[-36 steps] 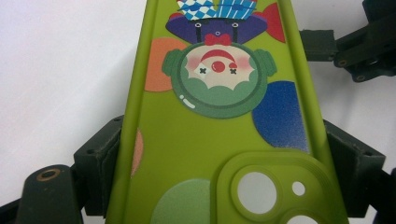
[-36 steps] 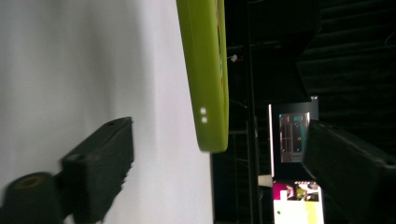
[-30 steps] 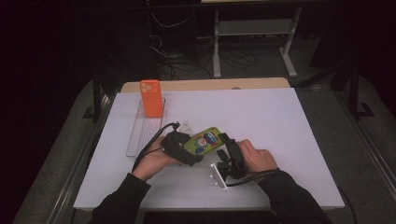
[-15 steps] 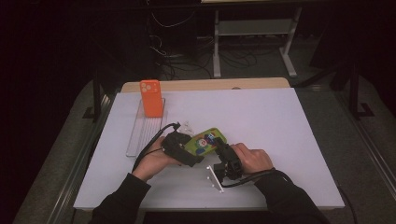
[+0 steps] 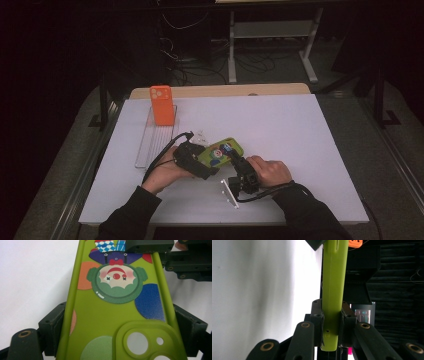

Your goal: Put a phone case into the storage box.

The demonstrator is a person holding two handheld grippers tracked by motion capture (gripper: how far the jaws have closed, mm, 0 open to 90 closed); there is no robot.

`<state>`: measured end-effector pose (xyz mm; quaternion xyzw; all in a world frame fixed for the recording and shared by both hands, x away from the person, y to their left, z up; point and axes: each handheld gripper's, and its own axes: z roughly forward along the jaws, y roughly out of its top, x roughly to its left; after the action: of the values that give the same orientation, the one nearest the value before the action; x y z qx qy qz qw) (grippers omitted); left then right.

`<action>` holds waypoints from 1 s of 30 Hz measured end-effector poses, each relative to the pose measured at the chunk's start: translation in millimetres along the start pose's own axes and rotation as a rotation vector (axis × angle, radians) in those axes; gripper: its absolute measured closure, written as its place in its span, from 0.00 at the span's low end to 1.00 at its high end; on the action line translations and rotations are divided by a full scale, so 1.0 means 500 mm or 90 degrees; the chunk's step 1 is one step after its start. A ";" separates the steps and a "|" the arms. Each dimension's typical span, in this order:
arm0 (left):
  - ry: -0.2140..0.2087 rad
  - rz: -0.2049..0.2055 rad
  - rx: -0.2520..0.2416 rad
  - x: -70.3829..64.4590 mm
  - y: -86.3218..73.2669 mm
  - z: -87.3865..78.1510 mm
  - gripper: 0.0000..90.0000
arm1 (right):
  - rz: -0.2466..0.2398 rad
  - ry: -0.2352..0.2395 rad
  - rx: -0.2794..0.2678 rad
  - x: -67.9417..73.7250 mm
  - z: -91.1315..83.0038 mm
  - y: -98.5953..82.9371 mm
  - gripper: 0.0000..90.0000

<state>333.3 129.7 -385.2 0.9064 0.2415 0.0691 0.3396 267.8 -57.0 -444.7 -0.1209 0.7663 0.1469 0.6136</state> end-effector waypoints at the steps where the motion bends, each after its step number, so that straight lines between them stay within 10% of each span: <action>1: -0.004 0.000 -0.004 0.000 0.000 -0.001 0.15 | 0.000 -0.003 0.000 -0.002 -0.001 0.000 0.84; 16: -0.027 -0.001 -0.028 0.009 -0.011 -0.024 0.00 | 0.053 0.008 0.028 -0.016 0.002 -0.027 0.84; 30: -0.002 -0.006 -0.026 0.021 -0.022 -0.035 0.00 | 0.250 0.073 0.045 -0.042 0.004 -0.068 0.84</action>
<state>333.3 152.1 -379.3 0.8981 0.2439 0.0709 0.3589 286.7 -87.7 -427.0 0.0440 0.8134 0.2295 0.5327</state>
